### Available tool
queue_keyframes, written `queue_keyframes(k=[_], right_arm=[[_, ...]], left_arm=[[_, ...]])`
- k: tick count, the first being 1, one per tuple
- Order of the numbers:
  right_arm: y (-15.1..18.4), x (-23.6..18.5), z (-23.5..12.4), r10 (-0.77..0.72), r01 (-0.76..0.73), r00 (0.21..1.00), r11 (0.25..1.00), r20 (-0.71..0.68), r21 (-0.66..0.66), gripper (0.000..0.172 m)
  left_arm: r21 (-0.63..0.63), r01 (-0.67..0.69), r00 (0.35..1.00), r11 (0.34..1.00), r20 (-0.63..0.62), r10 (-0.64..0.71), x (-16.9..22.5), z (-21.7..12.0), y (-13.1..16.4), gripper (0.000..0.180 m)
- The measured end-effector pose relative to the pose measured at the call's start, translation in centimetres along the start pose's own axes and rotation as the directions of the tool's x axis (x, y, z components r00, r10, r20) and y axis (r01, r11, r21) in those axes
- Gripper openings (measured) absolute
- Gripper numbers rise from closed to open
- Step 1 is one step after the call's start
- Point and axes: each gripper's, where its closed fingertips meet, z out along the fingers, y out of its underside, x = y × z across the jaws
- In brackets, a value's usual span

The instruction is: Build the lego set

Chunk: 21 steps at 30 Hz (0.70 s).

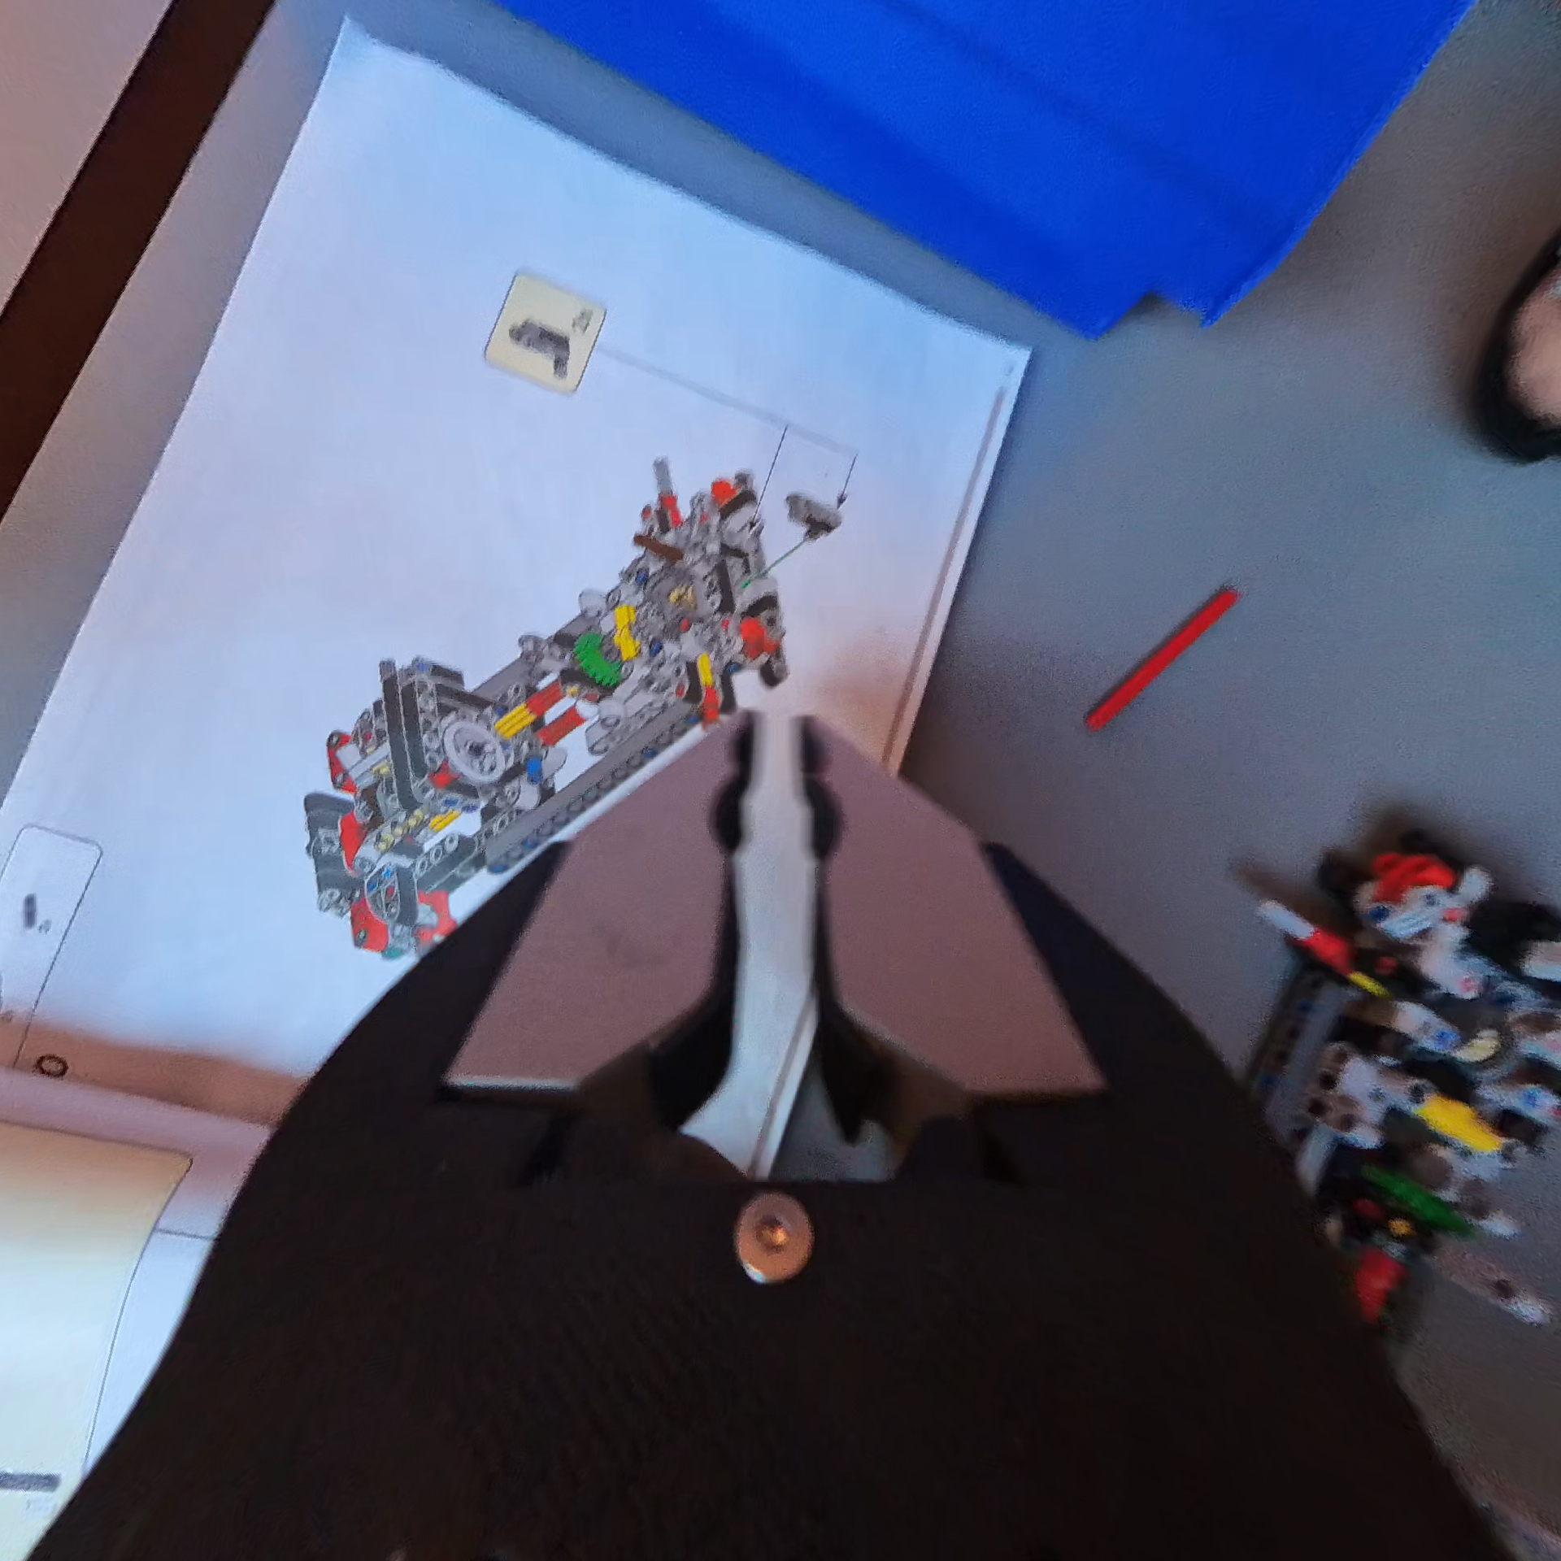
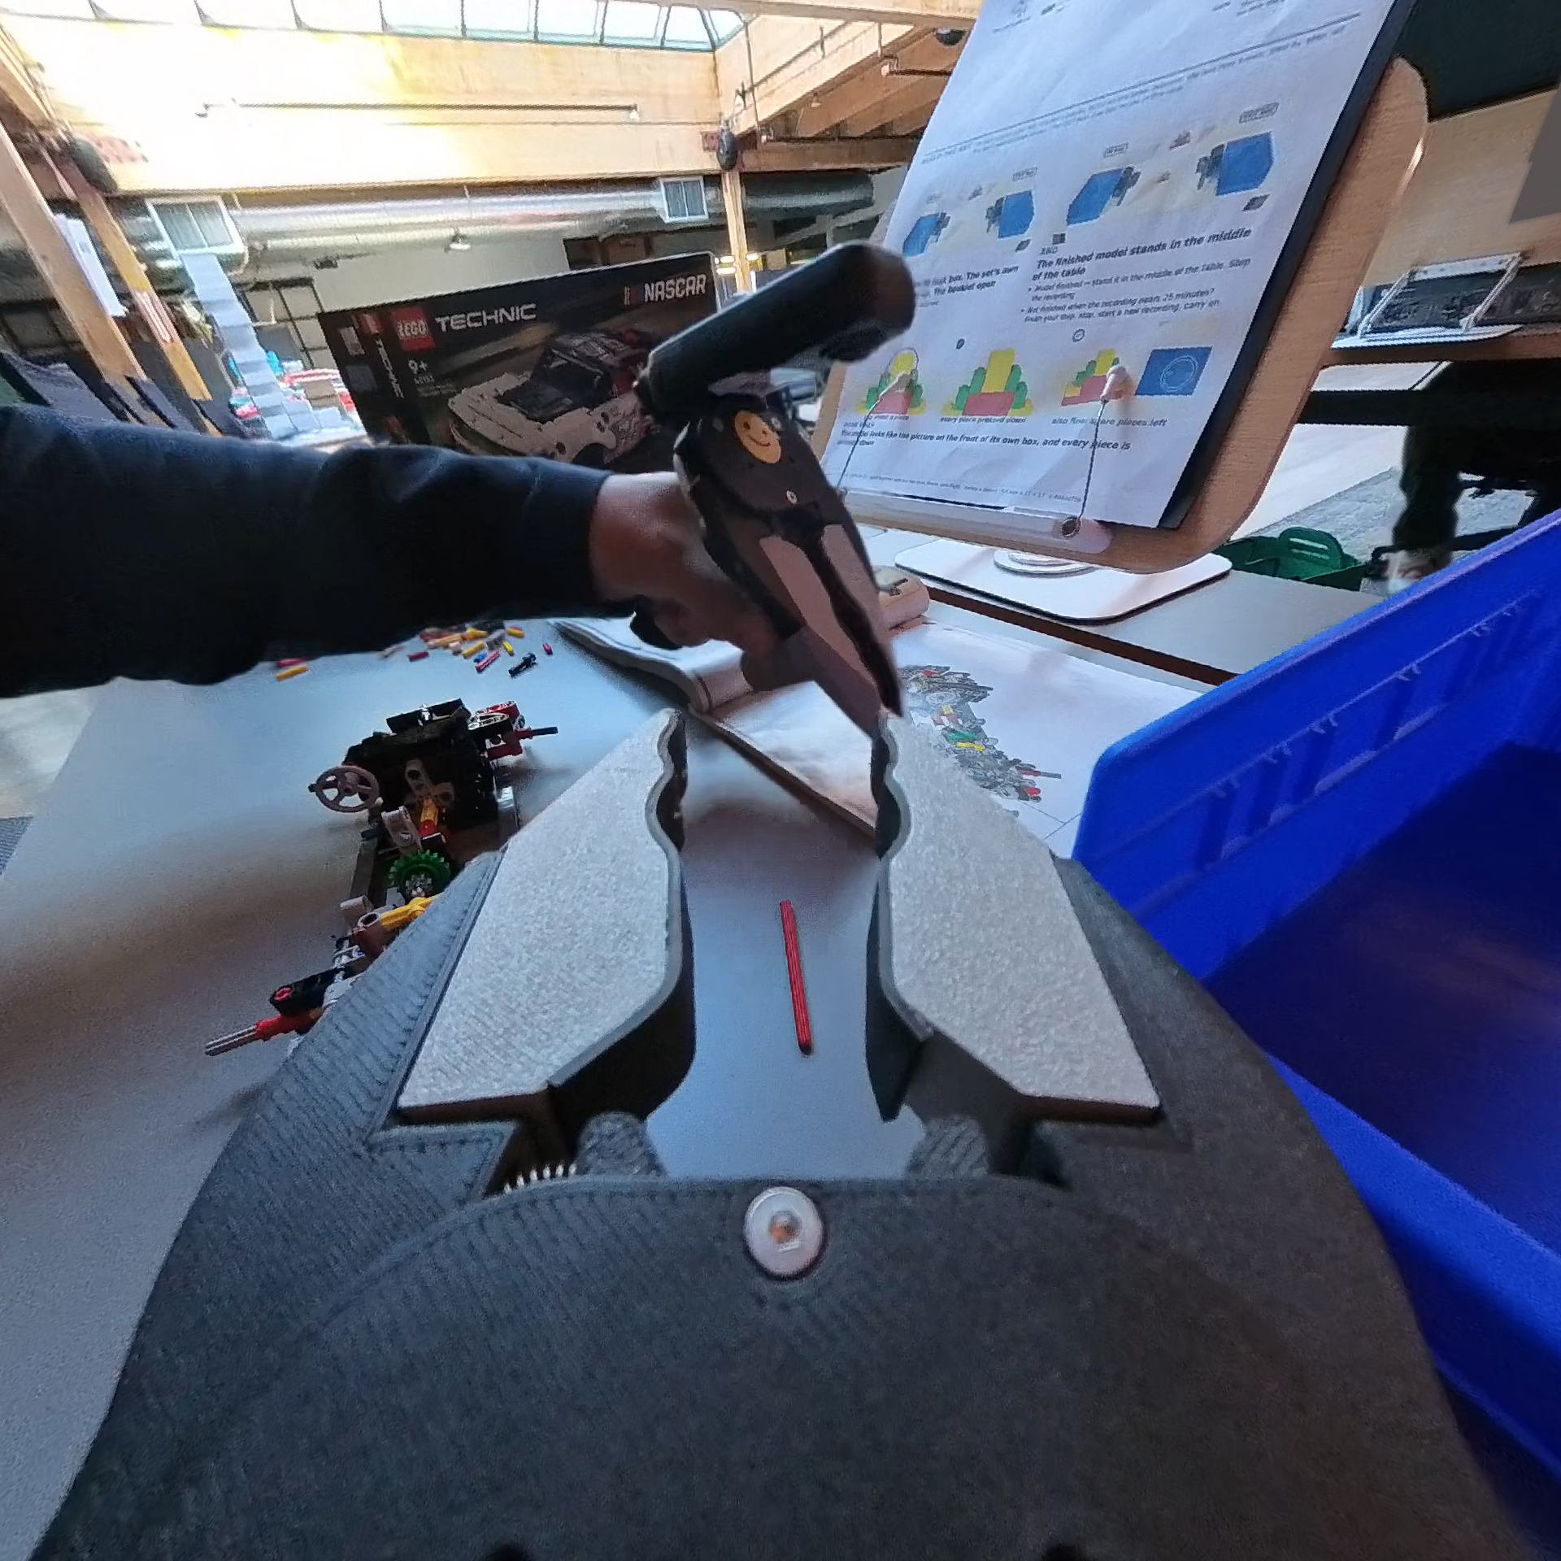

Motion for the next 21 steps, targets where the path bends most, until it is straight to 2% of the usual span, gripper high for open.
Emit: queue_keyframes(k=[1,2,3,5,6,7,10,12,14,16,19,21], right_arm=[[0.0,0.0,0.0,0.002,-0.002,1.0,1.0,-0.001,0.002,0.041],[0.0,0.1,0.0,0.006,-0.006,1.0,1.0,-0.001,0.002,0.041],[0.0,0.1,0.0,0.01,-0.01,1.0,1.0,0.001,0.003,0.041],[0.0,0.1,0.0,0.014,-0.014,1.0,1.0,0.001,0.003,0.041],[0.0,0.1,0.0,0.013,-0.013,1.0,1.0,-0.001,0.004,0.041],[-0.1,0.1,-0.1,0.011,-0.011,1.0,1.0,-0.003,0.007,0.041],[-0.5,0.2,-0.4,0.011,-0.011,1.0,1.0,-0.008,0.022,0.04],[-0.7,0.1,-0.5,0.016,-0.016,1.0,0.999,-0.002,0.031,0.04],[-0.7,0.1,-0.4,0.021,-0.021,1.0,0.999,0.004,0.031,0.041],[-0.5,-0.1,-0.3,0.021,-0.022,1.0,0.999,0.01,0.024,0.041],[-0.5,-0.1,-0.3,0.006,-0.006,1.0,1.0,0.004,0.018,0.04],[-0.5,-0.1,-0.4,0.006,-0.006,1.0,1.0,0.001,0.017,0.04]], left_arm=[[-0.015,0.021,1.0,1.0,0.006,-0.021,0.0,0.0,-0.4,0.061],[-0.058,0.035,0.999,0.998,0.028,-0.034,-0.2,0.3,-0.4,0.084],[-0.105,0.017,0.999,0.994,0.029,-0.014,-0.1,0.9,0.0,0.082],[-0.182,-0.035,0.995,0.983,0.088,0.051,-0.5,2.2,1.0,0.091],[-0.175,-0.084,0.984,0.981,0.139,0.109,-0.9,2.4,0.7,0.088],[-0.174,-0.117,0.98,0.978,0.141,0.143,-0.9,2.7,0.6,0.083],[-0.135,-0.131,0.981,0.982,0.122,0.148,-0.5,2.8,0.5,0.068],[-0.102,-0.143,0.987,0.984,0.058,0.15,0.8,2.7,0.5,0.042],[-0.079,-0.092,0.996,0.993,-0.015,0.091,1.6,2.5,0.6,0.027],[-0.06,-0.008,0.989,0.998,-0.147,-0.001,2.6,2.4,0.8,0.005],[-0.013,0.11,0.959,0.994,-0.261,-0.109,2.8,2.4,1.0,0.0],[0.008,0.131,0.953,0.991,-0.276,-0.124,2.5,2.1,1.1,0.0]])
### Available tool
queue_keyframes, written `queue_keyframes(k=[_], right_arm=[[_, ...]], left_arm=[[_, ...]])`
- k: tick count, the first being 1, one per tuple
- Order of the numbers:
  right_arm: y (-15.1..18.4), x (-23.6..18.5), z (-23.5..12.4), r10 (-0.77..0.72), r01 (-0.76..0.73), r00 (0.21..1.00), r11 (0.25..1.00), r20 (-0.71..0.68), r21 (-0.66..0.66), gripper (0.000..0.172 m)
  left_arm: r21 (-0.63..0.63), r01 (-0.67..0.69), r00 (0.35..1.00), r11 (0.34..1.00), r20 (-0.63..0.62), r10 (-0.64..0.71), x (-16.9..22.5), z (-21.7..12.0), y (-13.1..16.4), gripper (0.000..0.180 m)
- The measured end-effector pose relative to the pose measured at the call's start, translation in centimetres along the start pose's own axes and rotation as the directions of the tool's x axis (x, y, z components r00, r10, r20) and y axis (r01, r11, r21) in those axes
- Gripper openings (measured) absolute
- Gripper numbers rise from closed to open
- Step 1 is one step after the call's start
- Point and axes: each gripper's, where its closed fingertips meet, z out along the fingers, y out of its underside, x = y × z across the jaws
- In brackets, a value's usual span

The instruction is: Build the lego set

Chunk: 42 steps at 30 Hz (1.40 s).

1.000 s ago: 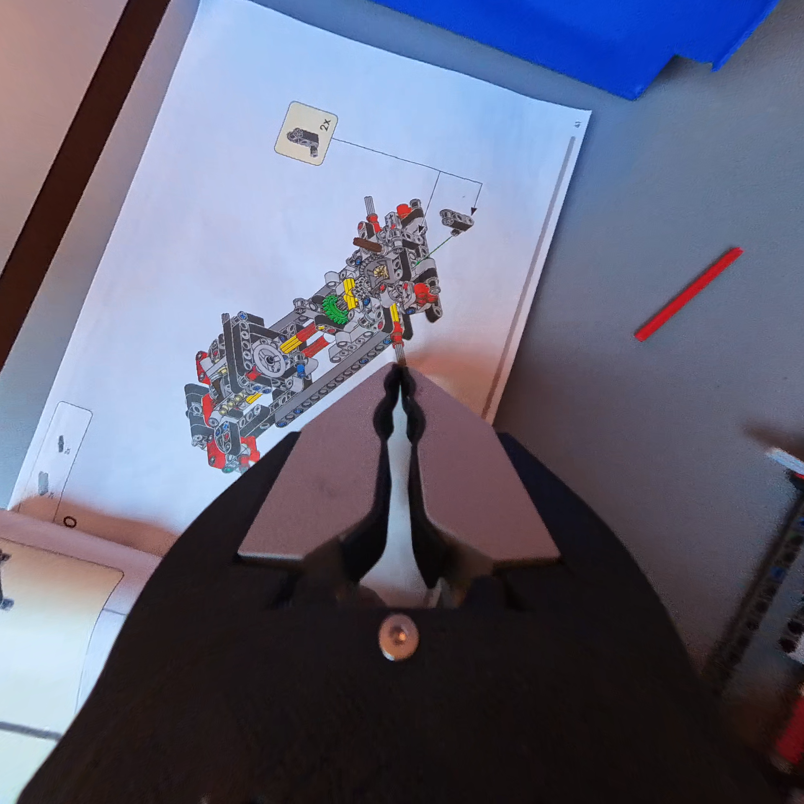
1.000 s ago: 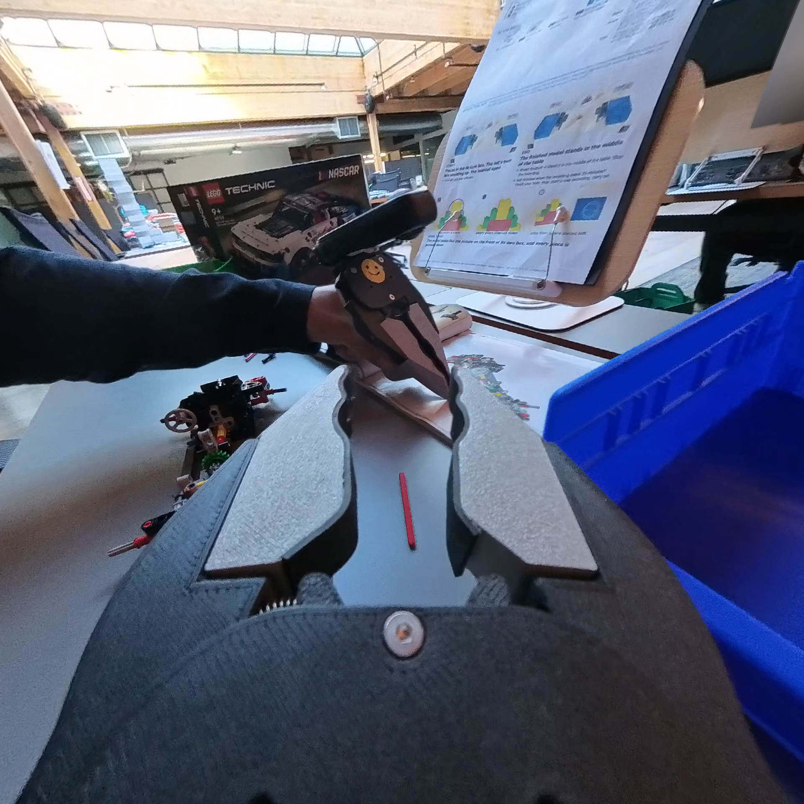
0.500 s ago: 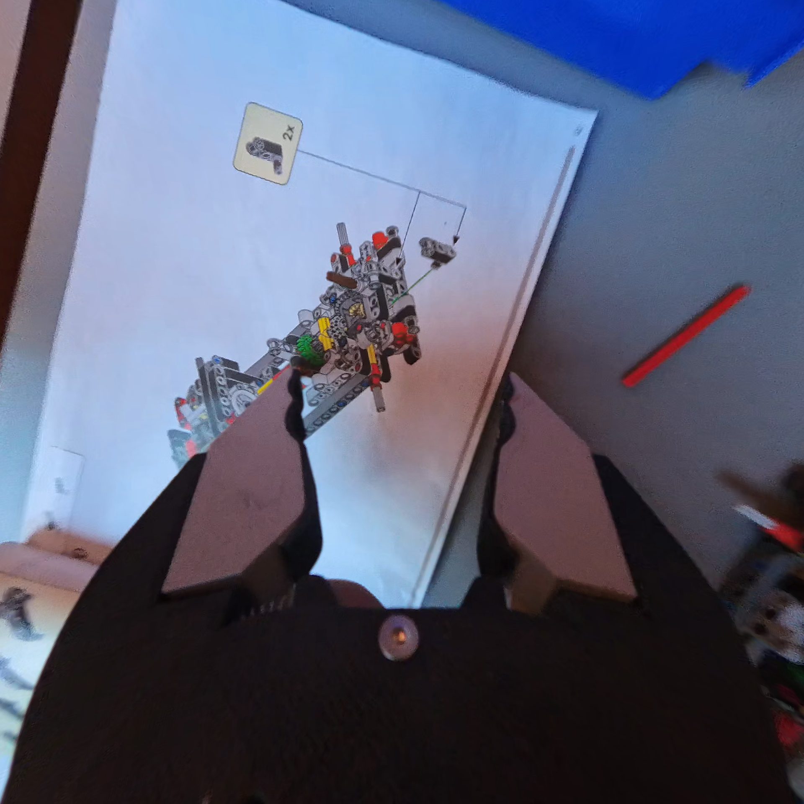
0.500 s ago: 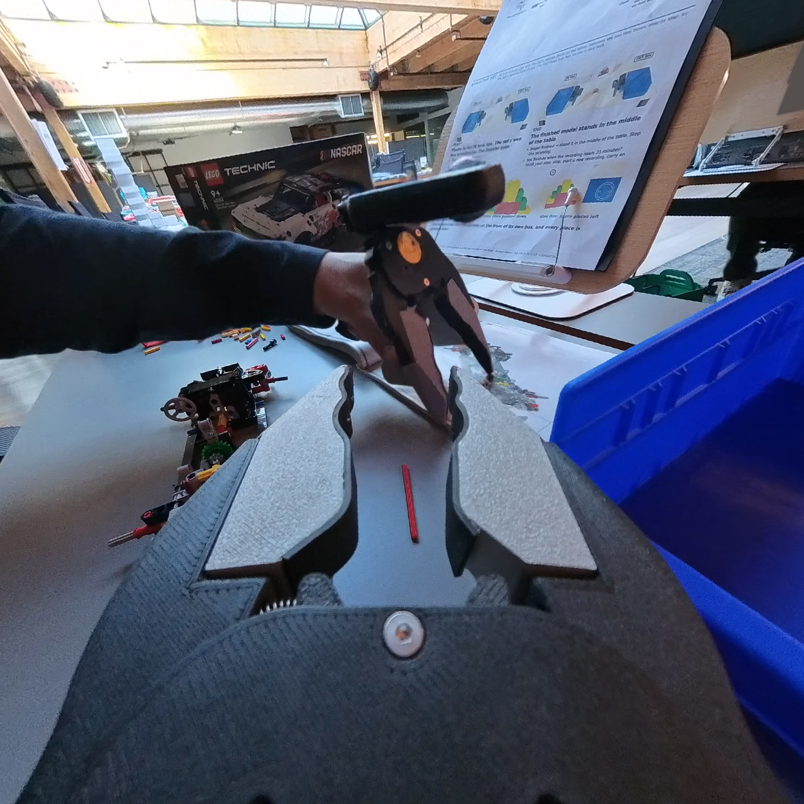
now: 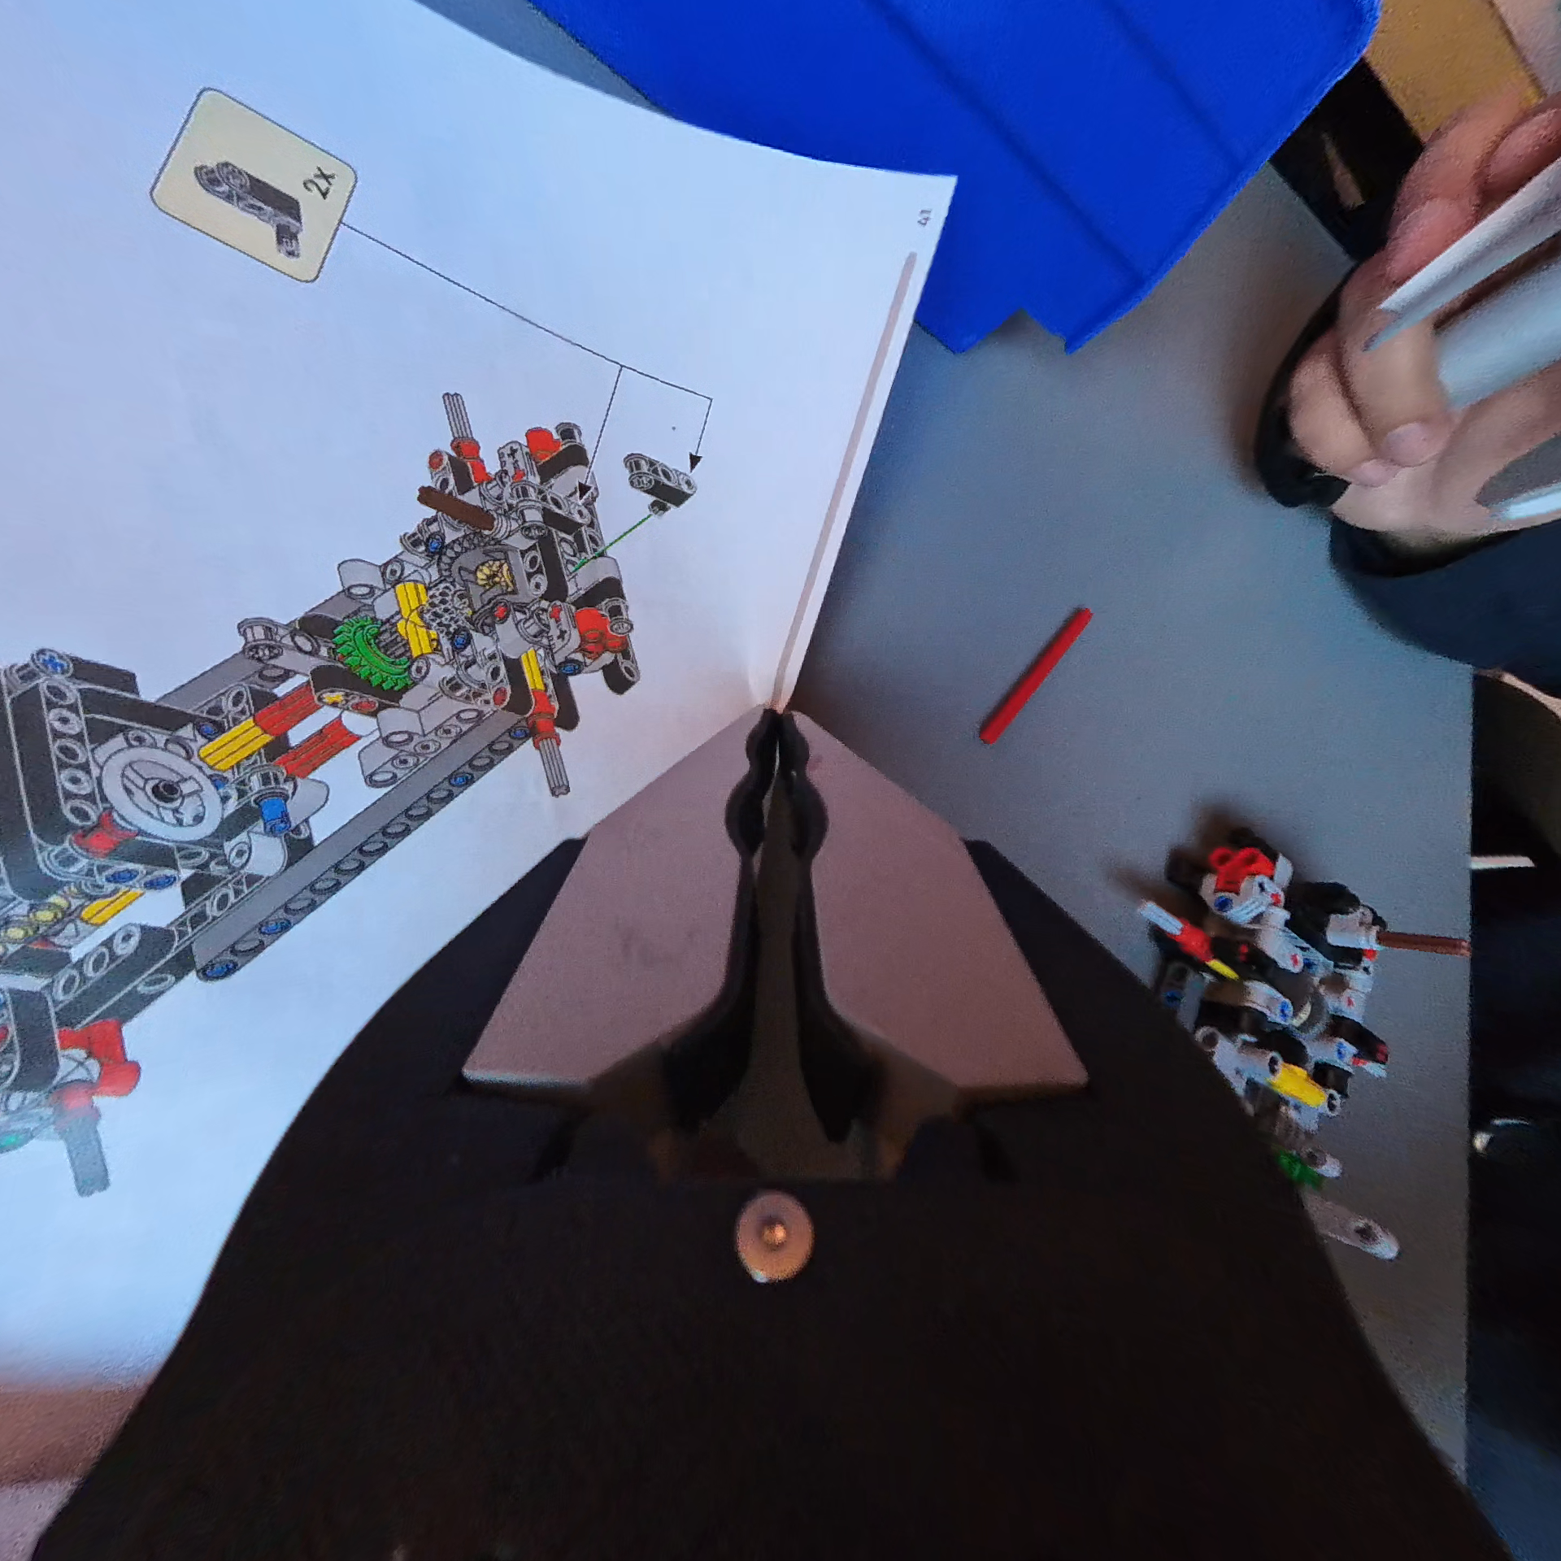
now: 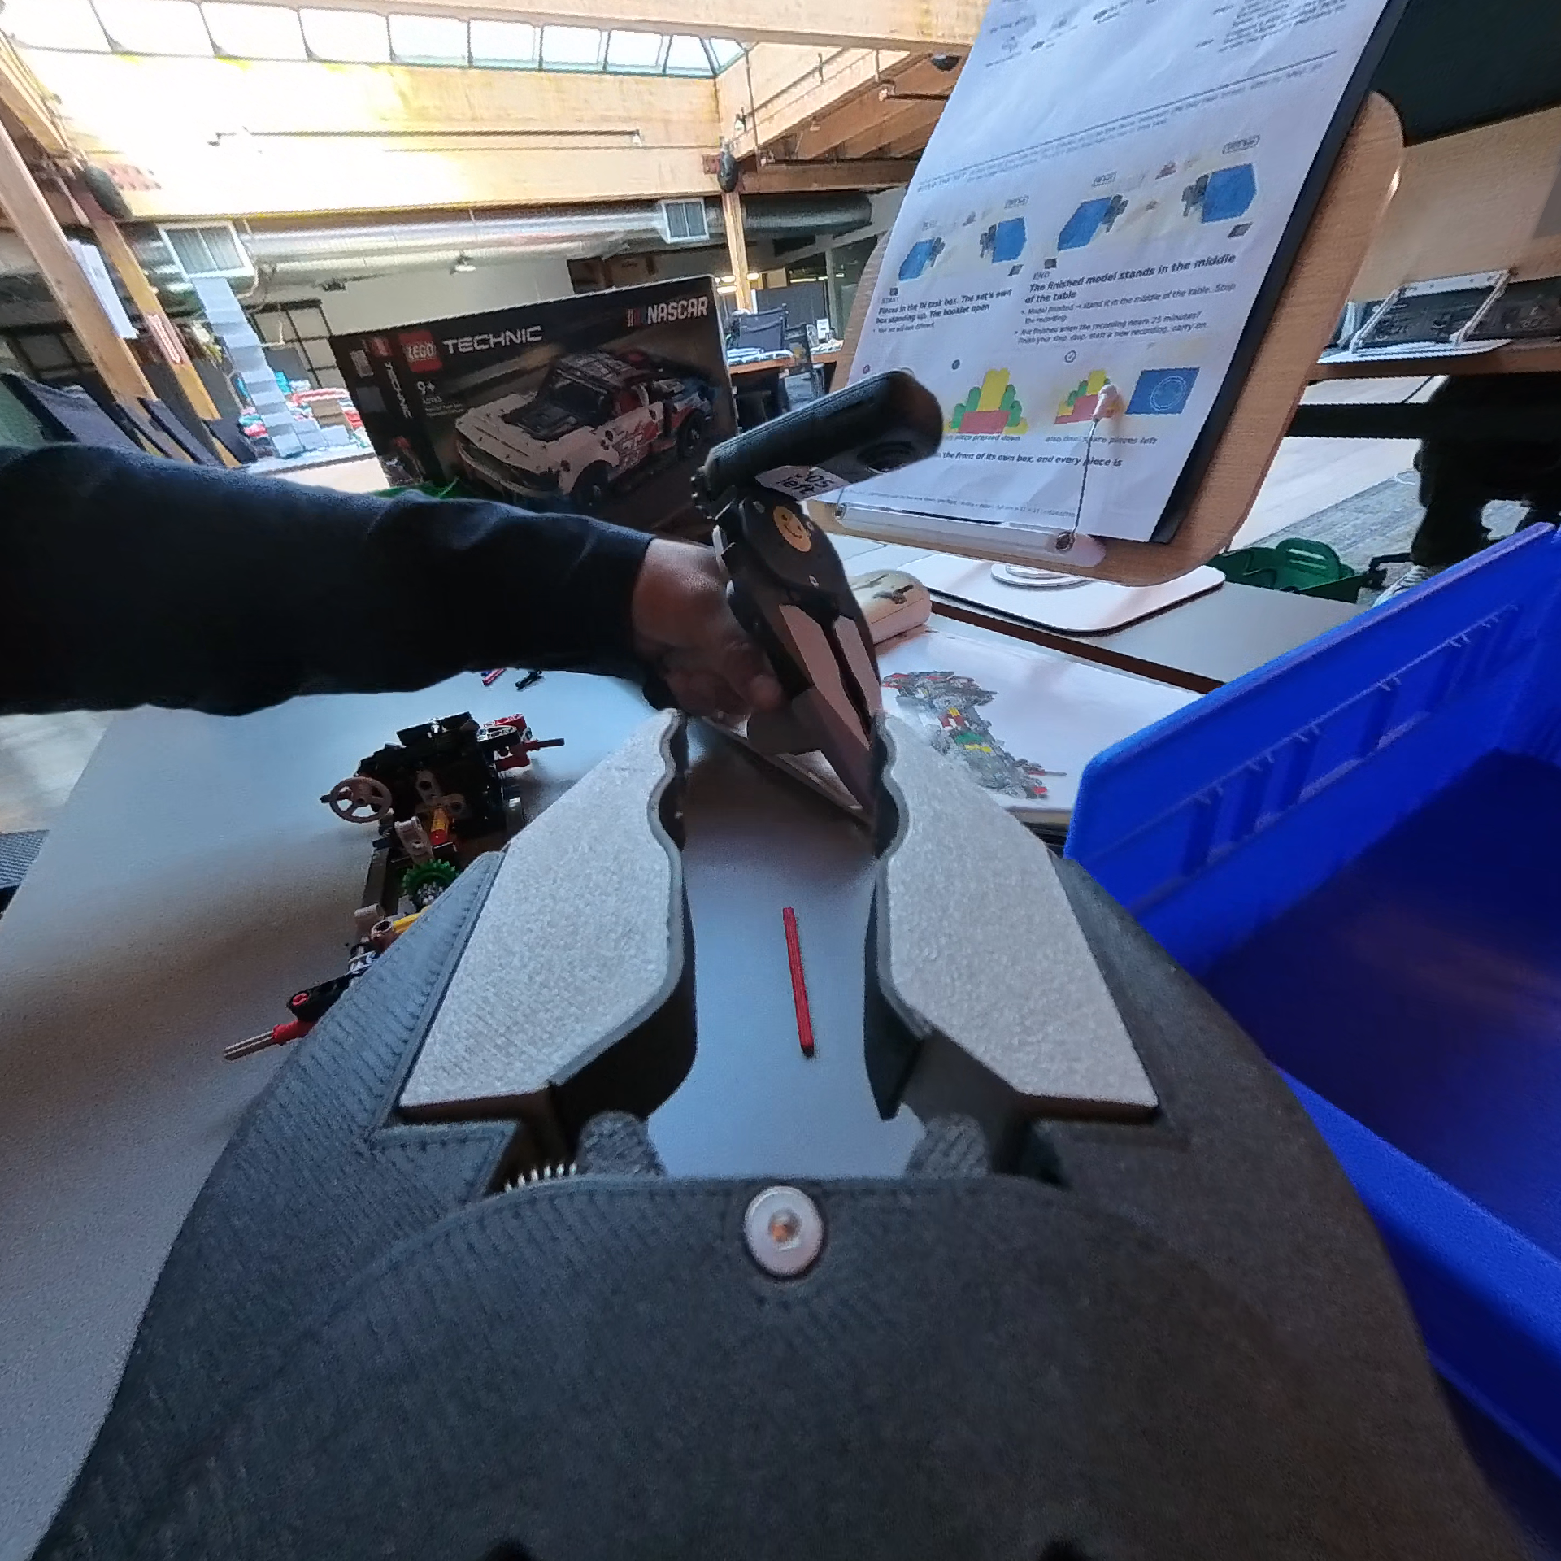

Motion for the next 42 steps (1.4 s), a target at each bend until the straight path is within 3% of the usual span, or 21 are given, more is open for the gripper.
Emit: queue_keyframes(k=[11,18,24,38,40,42], right_arm=[[0.7,0.3,0.3,0.028,-0.027,1.0,0.999,0.011,-0.032,0.04],[1.6,0.4,0.6,0.021,-0.02,1.0,0.997,0.014,-0.08,0.039],[1.4,0.9,0.3,0.002,-0.003,1.0,0.997,-0.005,-0.083,0.038],[0.0,3.3,-1.5,0.041,-0.042,0.996,0.999,-0.078,-0.016,0.038],[0.3,3.1,-1.3,0.023,-0.026,0.997,0.999,-0.078,-0.035,0.038],[0.6,3.0,-1.0,0.005,-0.009,0.997,0.998,-0.078,-0.06,0.038]], left_arm=[[0.052,0.003,1.0,0.999,-0.03,-0.002,0.3,-3.9,-0.6,0.0],[-0.034,0.006,0.998,0.999,-0.061,-0.008,0.7,-2.4,1.6,0.0],[-0.029,0.008,0.997,1.0,-0.077,-0.01,0.7,-2.6,1.7,0.0],[-0.117,-0.05,0.998,0.992,-0.044,0.045,1.0,-1.3,2.9,0.0],[-0.119,-0.098,0.995,0.988,-0.033,0.094,1.6,-1.4,2.5,0.012],[-0.108,-0.158,0.985,0.982,0.051,0.164,1.5,-1.1,1.4,0.045]])
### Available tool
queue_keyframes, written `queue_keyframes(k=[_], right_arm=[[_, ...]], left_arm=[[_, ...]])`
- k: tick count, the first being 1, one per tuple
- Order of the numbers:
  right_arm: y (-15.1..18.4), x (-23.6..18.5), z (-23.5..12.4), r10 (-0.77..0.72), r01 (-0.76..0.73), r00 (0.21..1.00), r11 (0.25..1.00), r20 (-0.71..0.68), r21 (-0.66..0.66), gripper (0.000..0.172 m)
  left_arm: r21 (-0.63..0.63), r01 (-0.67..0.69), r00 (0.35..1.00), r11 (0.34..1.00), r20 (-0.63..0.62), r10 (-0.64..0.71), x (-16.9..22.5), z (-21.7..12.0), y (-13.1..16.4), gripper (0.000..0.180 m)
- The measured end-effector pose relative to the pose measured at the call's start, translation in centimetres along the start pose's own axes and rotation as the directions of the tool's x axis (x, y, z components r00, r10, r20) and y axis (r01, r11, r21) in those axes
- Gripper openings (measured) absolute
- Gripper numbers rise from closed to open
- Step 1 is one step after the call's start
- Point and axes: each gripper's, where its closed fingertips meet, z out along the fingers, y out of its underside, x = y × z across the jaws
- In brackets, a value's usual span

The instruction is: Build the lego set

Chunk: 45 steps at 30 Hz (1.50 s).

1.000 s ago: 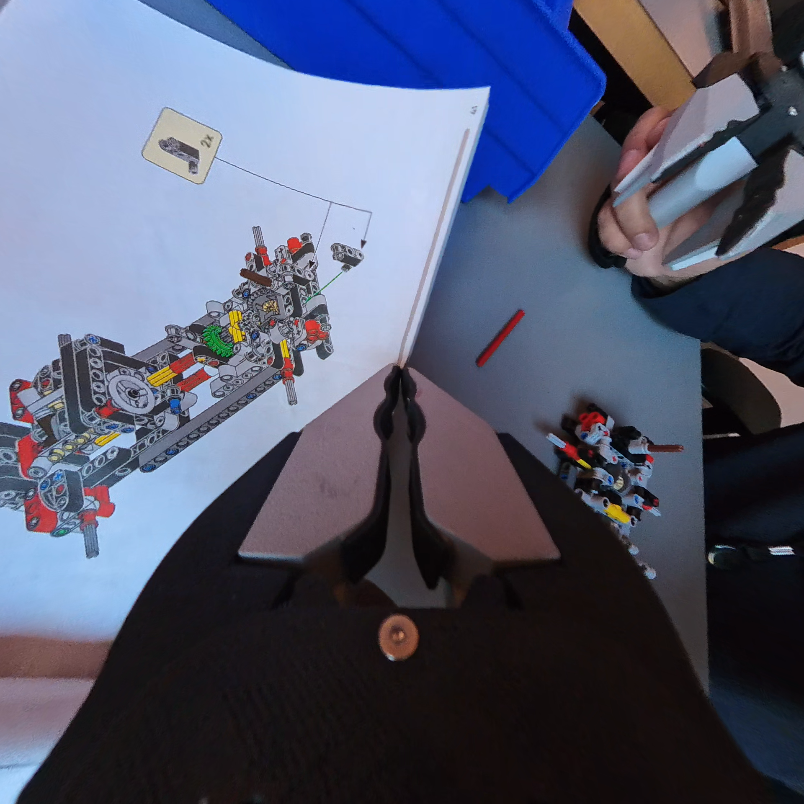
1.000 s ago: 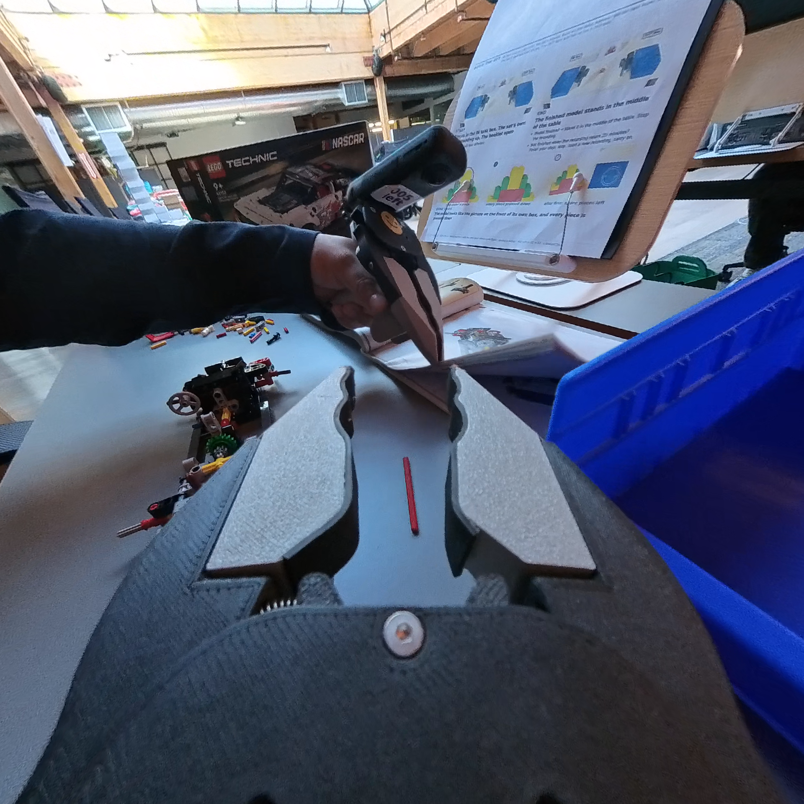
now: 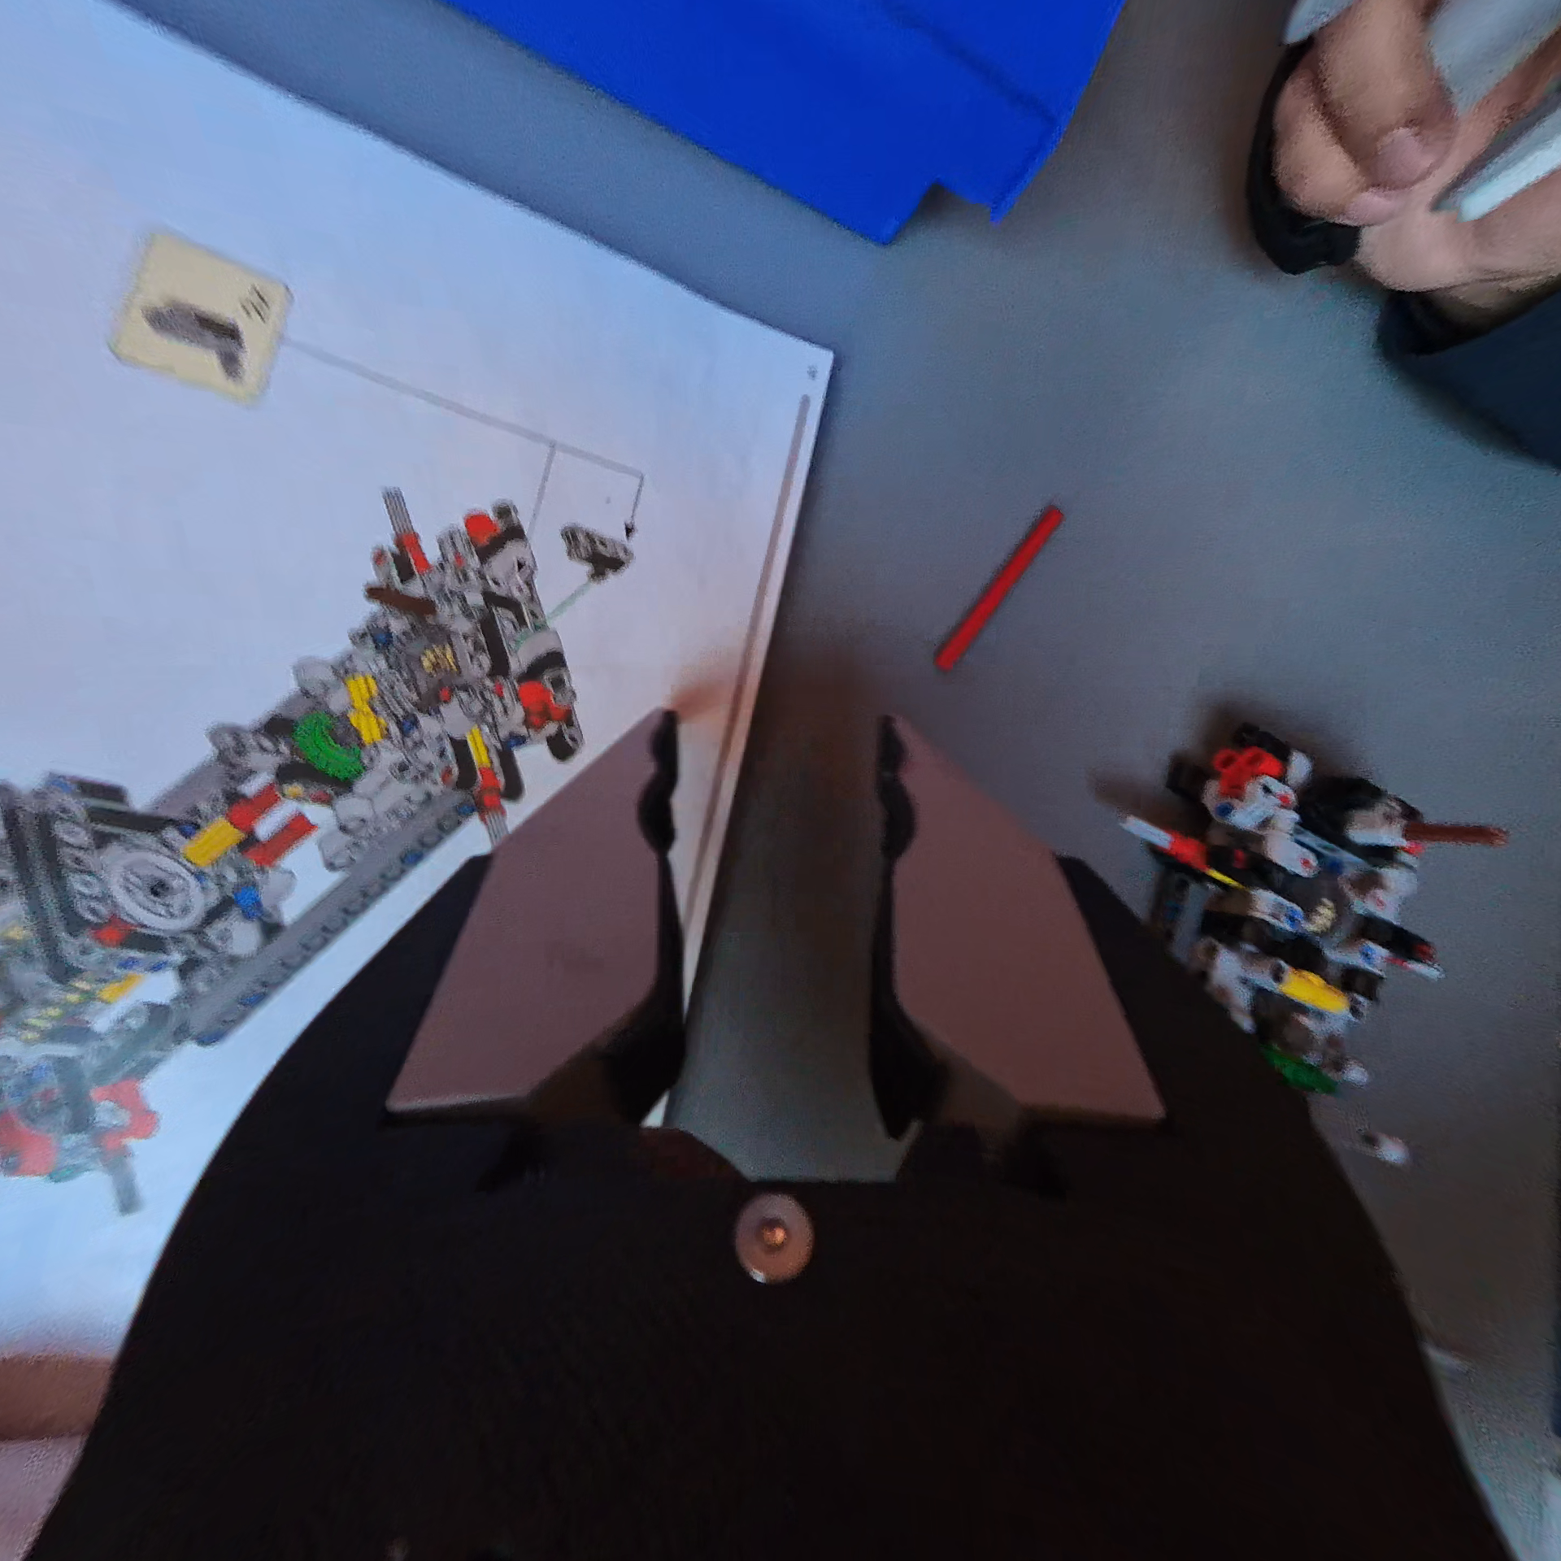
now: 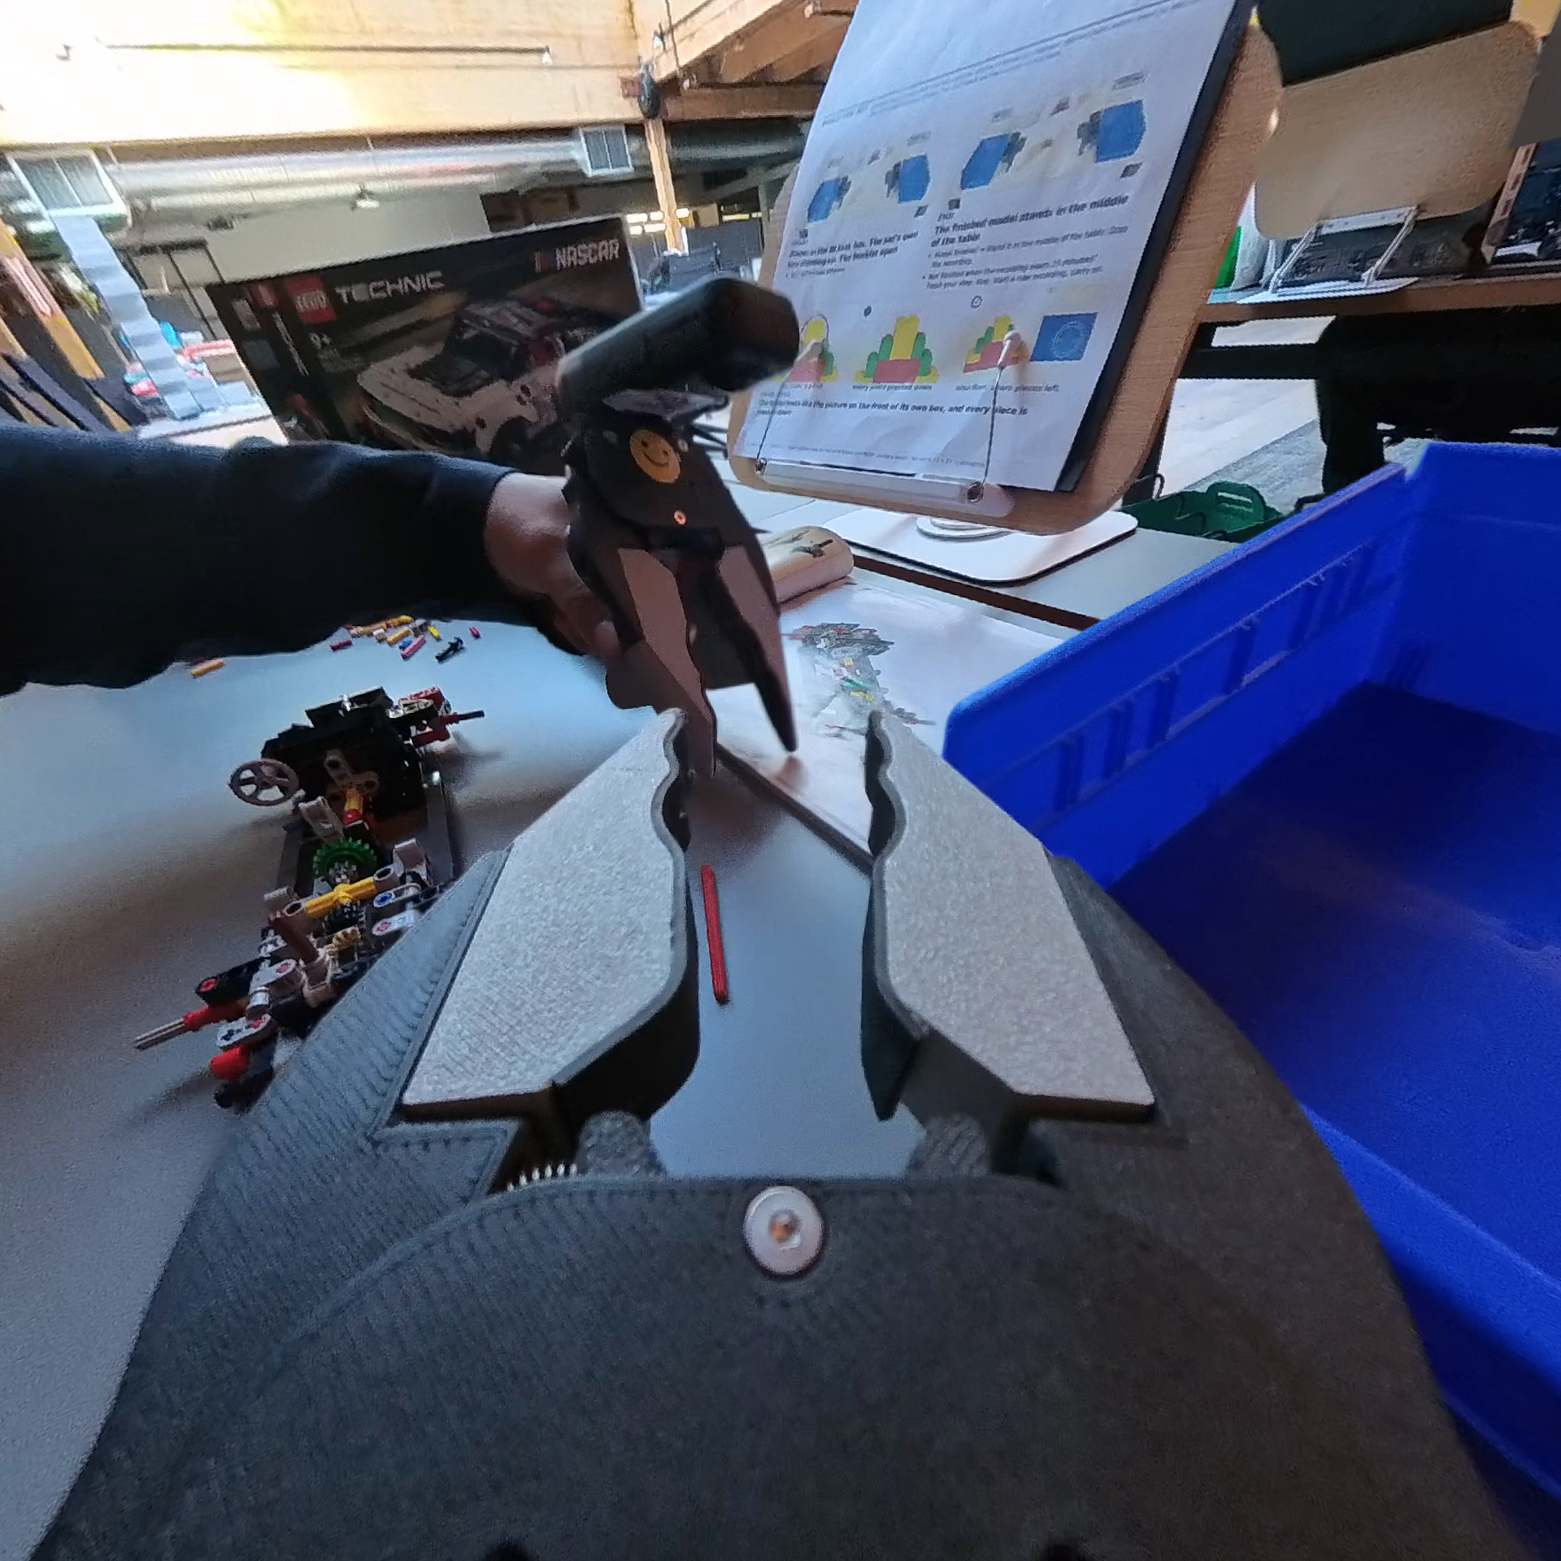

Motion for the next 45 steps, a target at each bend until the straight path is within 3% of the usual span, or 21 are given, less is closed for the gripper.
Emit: queue_keyframes(k=[2,8,14,20,23,30,45], right_arm=[[0.2,-0.1,0.2,-0.012,0.012,1.0,1.0,-0.001,-0.014,0.038],[0.1,0.2,-0.1,-0.002,0.002,1.0,1.0,-0.014,-0.005,0.038],[-0.4,0.5,-0.4,0.016,-0.016,1.0,1.0,-0.012,0.018,0.038],[-0.5,0.3,-0.4,0.009,-0.009,1.0,1.0,-0.007,0.016,0.038],[-0.7,0.3,-0.5,0.011,-0.011,1.0,1.0,-0.007,0.021,0.038],[-0.6,0.3,-0.5,0.009,-0.009,1.0,1.0,-0.01,0.017,0.038],[-0.6,0.3,-0.5,0.012,-0.012,1.0,1.0,-0.006,0.02,0.038]], left_arm=[[0.009,-0.058,0.995,0.998,0.079,0.057,-0.1,0.6,-1.3,0.057],[0.022,-0.123,0.972,0.992,0.204,0.116,-0.6,3.3,-5.1,0.056],[-0.048,-0.167,0.953,0.985,0.247,0.173,-1.3,4.3,-5.3,0.055],[-0.021,-0.16,0.951,0.987,0.265,0.159,-1.8,3.6,-5.7,0.051],[-0.002,-0.179,0.954,0.984,0.243,0.175,-1.1,3.7,-5.9,0.058],[-0.1,-0.288,0.887,0.952,0.348,0.305,-1.9,4.1,-5.4,0.057],[-0.059,-0.215,0.927,0.975,0.302,0.222,-2.5,3.7,-5.4,0.059]])
